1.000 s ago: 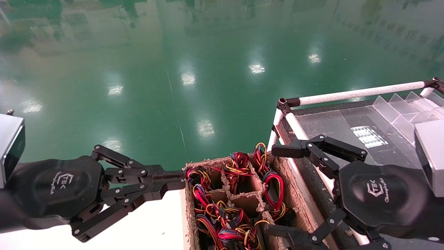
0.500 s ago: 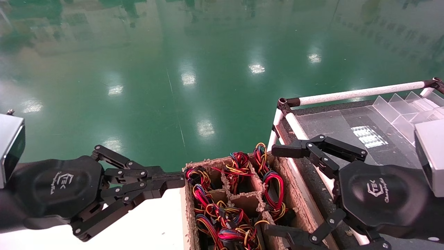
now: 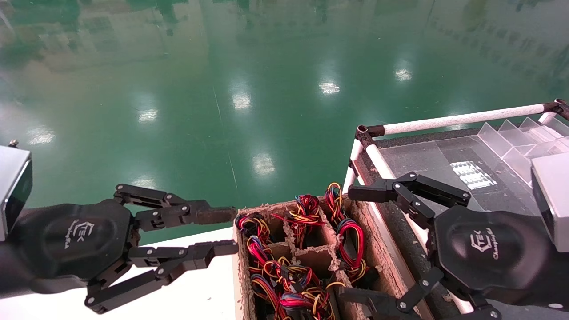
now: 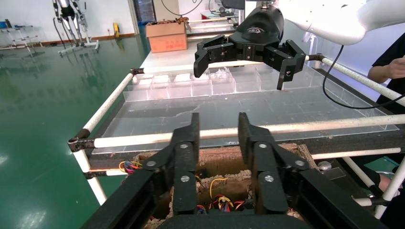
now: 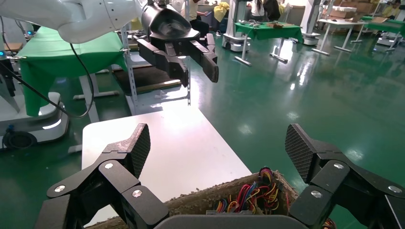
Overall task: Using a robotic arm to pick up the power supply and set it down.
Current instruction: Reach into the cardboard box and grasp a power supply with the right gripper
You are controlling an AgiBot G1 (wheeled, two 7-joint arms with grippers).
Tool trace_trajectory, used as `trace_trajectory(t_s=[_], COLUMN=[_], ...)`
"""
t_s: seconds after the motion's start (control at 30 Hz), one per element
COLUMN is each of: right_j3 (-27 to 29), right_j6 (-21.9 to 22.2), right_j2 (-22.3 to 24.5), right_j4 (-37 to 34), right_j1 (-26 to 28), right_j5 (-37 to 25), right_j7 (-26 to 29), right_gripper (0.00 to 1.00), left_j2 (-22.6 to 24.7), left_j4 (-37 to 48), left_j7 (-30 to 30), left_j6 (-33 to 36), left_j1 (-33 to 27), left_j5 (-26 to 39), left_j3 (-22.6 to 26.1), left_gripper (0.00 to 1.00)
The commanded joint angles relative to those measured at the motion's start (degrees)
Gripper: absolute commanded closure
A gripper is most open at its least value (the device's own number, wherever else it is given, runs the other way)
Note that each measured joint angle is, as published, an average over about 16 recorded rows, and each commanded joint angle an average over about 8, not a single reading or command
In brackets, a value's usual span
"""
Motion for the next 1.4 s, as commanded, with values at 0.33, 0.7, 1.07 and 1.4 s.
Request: trace_trajectory(t_s=[0.33,0.7,1.07,1.4], right_j3=[-2.24,-10.92,-17.51,-21.01], right_j6=[0.35,-3.21,-4.17,-3.54], right_j2=[1.57,-3.44,-10.05,-14.51], right_j4=[-4.26,-14.67,-25.29,-32.05], right_j1=[2.92,16.05,23.95,27.20], right_j5=[-6.34,-22.38,-31.82,-35.47], right_j7=[1.98,5.93,1.61,-3.28], right_gripper=[0.00,0.00,0.00,0.00], left_j2=[-0.01,-0.03,-0.05,-0.06], left_j4=[0.03,0.04,0.04,0.04], left_j7=[0.03,0.06,0.08,0.10], left_j6=[0.00,-0.01,-0.03,-0.05], left_j1=[-0.03,-0.04,-0.05,-0.06], left_j5=[-0.02,-0.06,-0.09,-0.12], left_j3=[0.05,0.10,0.15,0.19], left_gripper=[0.00,0.00,0.00,0.00])
